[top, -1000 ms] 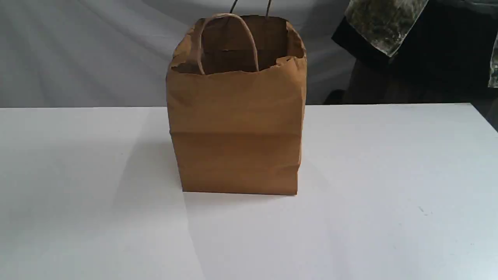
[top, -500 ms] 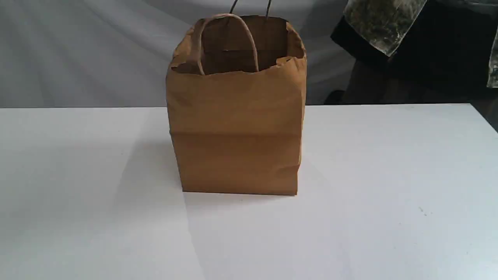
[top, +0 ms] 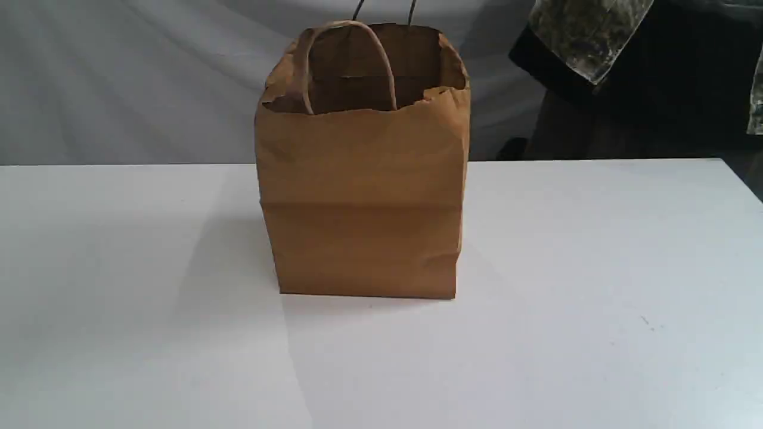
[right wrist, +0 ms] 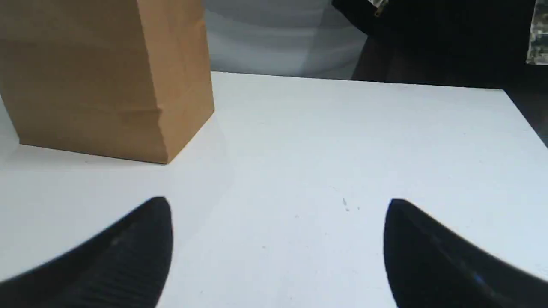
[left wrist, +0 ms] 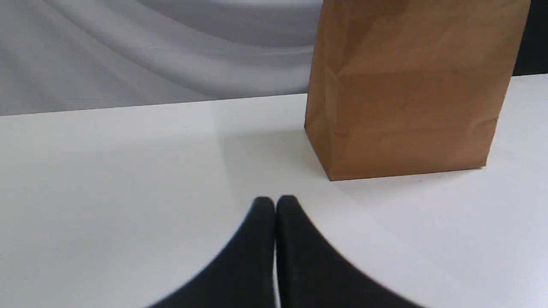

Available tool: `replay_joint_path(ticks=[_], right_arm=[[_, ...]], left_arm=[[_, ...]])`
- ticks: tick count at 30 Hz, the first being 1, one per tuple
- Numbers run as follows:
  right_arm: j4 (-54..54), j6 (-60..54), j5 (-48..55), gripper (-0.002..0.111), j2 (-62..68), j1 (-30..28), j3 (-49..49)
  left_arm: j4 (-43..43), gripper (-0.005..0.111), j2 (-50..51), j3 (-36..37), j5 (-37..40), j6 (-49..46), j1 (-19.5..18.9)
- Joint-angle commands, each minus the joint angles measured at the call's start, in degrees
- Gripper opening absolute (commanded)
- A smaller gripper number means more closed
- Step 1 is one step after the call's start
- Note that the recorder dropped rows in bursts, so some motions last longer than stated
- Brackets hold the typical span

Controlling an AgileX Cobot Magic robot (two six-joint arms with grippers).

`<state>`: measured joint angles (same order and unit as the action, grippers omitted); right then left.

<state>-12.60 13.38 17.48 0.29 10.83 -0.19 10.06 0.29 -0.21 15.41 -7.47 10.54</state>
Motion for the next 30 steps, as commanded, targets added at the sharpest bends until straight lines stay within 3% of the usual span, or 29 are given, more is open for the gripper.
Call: replay_joint_path(ticks=[1,4,7,21,30], right_arm=[[-9.4,9.47,1.43,0.068,-0.29,-0.5,0.19],[-14.9,18.09,2.77,0.068,-0.29,-5.0,0.19],[-14.9,18.79,2.87,0.068,-0.29,-7.71,0.19],[-14.9,18.79,2.88,0.068,-0.29,-6.63,0.19],[-21.48,18.17,4.55,0.067,-0.29,-3.19,0.19]], left_arm=[[0.26,0.0,-0.29,0.21,-0.17,-0.15,0.29],[0.26,0.0,-0.29,0.21,-0.17,-0.15,0.29],[0.26,0.0,-0.29,0.21,-0.17,-0.15,0.29],[0.26,0.0,-0.29,0.21,-0.17,-0.15,0.29],[0.26,0.0,-0.29,0.21,-0.17,-0.15,0.29]])
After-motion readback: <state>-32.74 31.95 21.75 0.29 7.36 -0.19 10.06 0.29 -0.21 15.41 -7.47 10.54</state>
